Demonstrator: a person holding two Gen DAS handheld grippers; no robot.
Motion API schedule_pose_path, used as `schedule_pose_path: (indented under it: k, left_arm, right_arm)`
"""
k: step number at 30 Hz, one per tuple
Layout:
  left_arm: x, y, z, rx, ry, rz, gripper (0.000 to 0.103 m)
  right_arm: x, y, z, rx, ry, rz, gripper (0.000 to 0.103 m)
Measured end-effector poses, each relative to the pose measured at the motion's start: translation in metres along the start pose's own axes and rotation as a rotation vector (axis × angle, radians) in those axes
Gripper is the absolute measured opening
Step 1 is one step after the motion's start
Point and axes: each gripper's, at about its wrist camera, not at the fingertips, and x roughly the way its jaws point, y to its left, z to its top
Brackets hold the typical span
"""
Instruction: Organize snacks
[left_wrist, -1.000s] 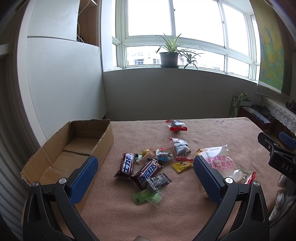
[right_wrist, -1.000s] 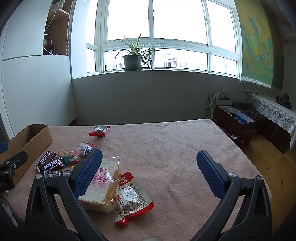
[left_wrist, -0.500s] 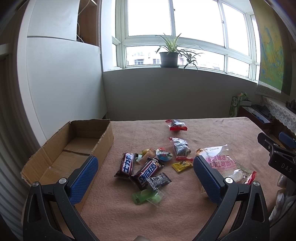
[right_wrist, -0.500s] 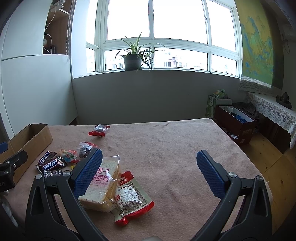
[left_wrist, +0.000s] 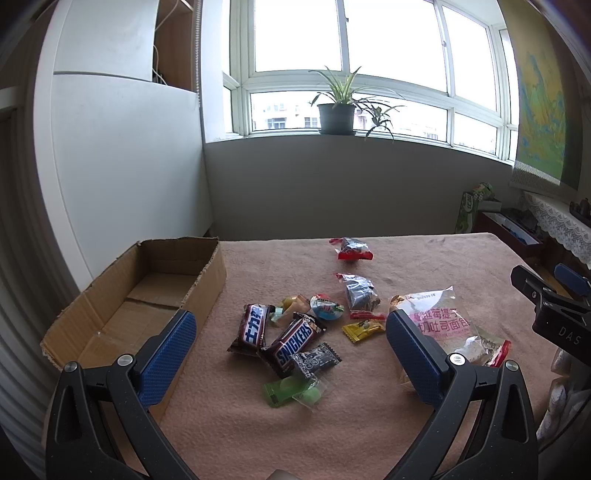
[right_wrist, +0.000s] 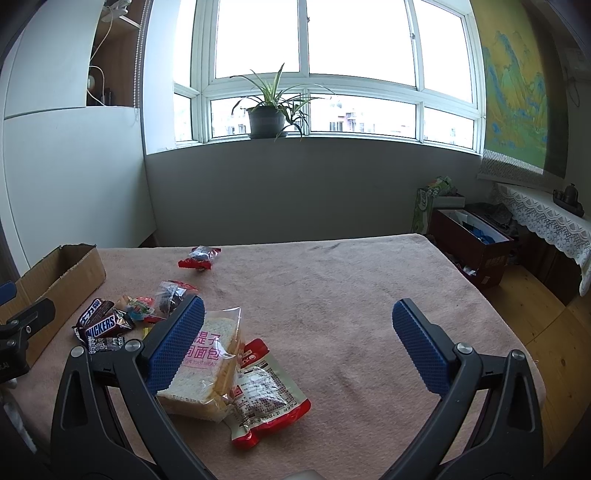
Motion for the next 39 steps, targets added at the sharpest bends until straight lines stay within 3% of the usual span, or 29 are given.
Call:
schedule_pose_path:
  k: [30,39]
  left_arm:
    - [-0.001,-0.002,-0.003,-0.002,0.005,-0.005,0.102]
    - [0.008,0.005,-0.005,-0.027,0.045,-0.057,0.102]
  right_arm:
    - [0.003,0.004,-0.007,0.003,0.023,0.005,0.103]
    - [0.008,-0.023,-0.005,0.112,0.052,0.089,0.103]
